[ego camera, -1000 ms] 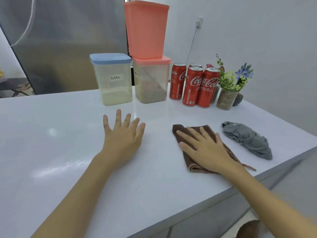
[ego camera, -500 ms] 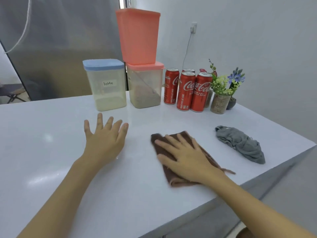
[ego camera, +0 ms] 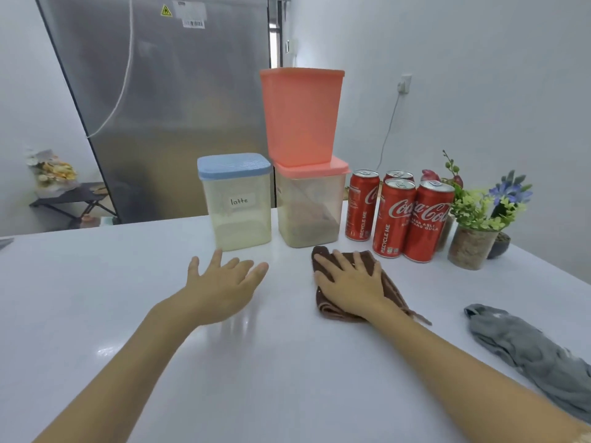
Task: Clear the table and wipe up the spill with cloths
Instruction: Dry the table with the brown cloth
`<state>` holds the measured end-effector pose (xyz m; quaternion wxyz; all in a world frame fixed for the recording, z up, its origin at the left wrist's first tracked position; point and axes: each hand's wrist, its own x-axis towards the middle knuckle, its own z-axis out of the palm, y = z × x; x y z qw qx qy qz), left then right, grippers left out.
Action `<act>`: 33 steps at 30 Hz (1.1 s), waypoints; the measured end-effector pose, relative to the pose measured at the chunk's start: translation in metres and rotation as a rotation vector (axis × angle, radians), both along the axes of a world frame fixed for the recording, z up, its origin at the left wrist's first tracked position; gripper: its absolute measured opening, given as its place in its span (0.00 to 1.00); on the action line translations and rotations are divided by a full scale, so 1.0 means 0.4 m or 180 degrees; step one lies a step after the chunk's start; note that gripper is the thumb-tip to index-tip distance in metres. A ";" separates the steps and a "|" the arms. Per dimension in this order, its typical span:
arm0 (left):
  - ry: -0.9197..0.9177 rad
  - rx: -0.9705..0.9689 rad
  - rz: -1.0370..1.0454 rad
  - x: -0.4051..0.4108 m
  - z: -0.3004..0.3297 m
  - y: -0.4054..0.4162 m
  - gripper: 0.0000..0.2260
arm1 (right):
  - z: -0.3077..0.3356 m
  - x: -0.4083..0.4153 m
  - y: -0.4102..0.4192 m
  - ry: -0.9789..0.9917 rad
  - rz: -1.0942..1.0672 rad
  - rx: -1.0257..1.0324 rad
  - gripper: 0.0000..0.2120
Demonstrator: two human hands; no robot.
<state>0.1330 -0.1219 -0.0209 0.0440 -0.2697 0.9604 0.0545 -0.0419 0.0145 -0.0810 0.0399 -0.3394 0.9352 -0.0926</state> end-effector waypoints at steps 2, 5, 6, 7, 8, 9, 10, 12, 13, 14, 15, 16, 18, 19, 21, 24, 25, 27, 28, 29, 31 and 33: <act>0.0021 0.0082 0.0024 0.014 -0.010 -0.019 0.20 | -0.001 -0.049 -0.033 0.0023 -0.0184 -0.0007 0.25; 0.0138 0.0378 0.0187 0.043 -0.017 -0.045 0.21 | -0.002 -0.073 -0.070 0.0010 -0.0441 -0.0118 0.26; 0.0136 0.0422 0.0225 0.056 -0.017 -0.051 0.22 | -0.003 -0.069 -0.076 0.0010 -0.0495 -0.0121 0.27; 0.0134 0.0442 0.0238 0.064 -0.015 -0.056 0.23 | -0.002 -0.064 -0.075 0.0021 -0.0523 -0.0108 0.27; 0.0138 0.0452 0.0236 0.072 -0.014 -0.060 0.24 | -0.002 -0.055 -0.072 0.0038 -0.0517 -0.0089 0.27; 0.0139 0.0457 0.0220 0.077 -0.012 -0.062 0.24 | -0.002 -0.039 -0.066 0.0074 -0.0483 -0.0076 0.27; 0.0142 0.0475 0.0205 0.080 -0.011 -0.063 0.24 | -0.004 -0.018 -0.060 0.0150 -0.0409 -0.0084 0.27; 0.0149 0.0537 0.0173 0.076 -0.008 -0.060 0.23 | -0.010 0.044 -0.050 0.0335 -0.0099 -0.0147 0.26; 0.0132 0.0551 0.0151 0.072 -0.006 -0.056 0.23 | -0.013 0.081 -0.047 0.0359 0.0130 -0.0162 0.25; 0.0117 0.0552 0.0138 0.069 -0.004 -0.051 0.23 | -0.014 0.113 -0.047 0.0330 0.0375 -0.0162 0.25; 0.0110 0.0541 0.0127 0.068 -0.001 -0.047 0.23 | -0.015 0.133 -0.052 0.0279 0.0577 -0.0169 0.25; 0.0107 0.0530 0.0123 0.071 0.001 -0.044 0.23 | -0.014 0.142 -0.061 0.0247 0.0690 -0.0199 0.24; 0.0119 0.0529 0.0133 0.084 0.005 -0.045 0.24 | -0.012 0.130 -0.100 0.0281 0.0532 -0.0295 0.24; 0.0107 0.0536 0.0151 0.097 0.005 -0.046 0.24 | -0.013 0.121 -0.127 0.0286 0.0273 -0.0302 0.25; 0.0124 0.0536 0.0226 0.129 0.004 -0.054 0.24 | -0.011 0.122 -0.185 0.0126 -0.0267 -0.0198 0.26; 0.0185 0.0441 0.0359 0.174 -0.008 -0.073 0.25 | -0.007 0.181 -0.261 -0.0009 -0.0139 -0.0135 0.26; 0.0180 0.0399 0.0386 0.187 -0.017 -0.078 0.25 | -0.007 0.216 -0.269 -0.0012 0.0131 -0.0189 0.25; 0.0179 0.0336 0.0407 0.208 -0.035 -0.087 0.25 | -0.008 0.302 -0.257 -0.0055 0.0735 -0.0296 0.23; 0.0182 0.0331 0.0421 0.219 -0.042 -0.089 0.25 | -0.011 0.353 -0.233 -0.0070 0.1002 -0.0313 0.23; 0.0205 0.0342 0.0441 0.229 -0.047 -0.091 0.25 | -0.013 0.405 -0.198 -0.0041 0.1231 -0.0345 0.22; 0.0272 0.0354 0.0478 0.251 -0.055 -0.091 0.24 | -0.017 0.492 -0.103 0.0009 0.1473 -0.0408 0.22; 0.0392 0.0398 0.0481 0.276 -0.065 -0.088 0.23 | -0.015 0.517 -0.009 -0.0003 0.1406 -0.0360 0.21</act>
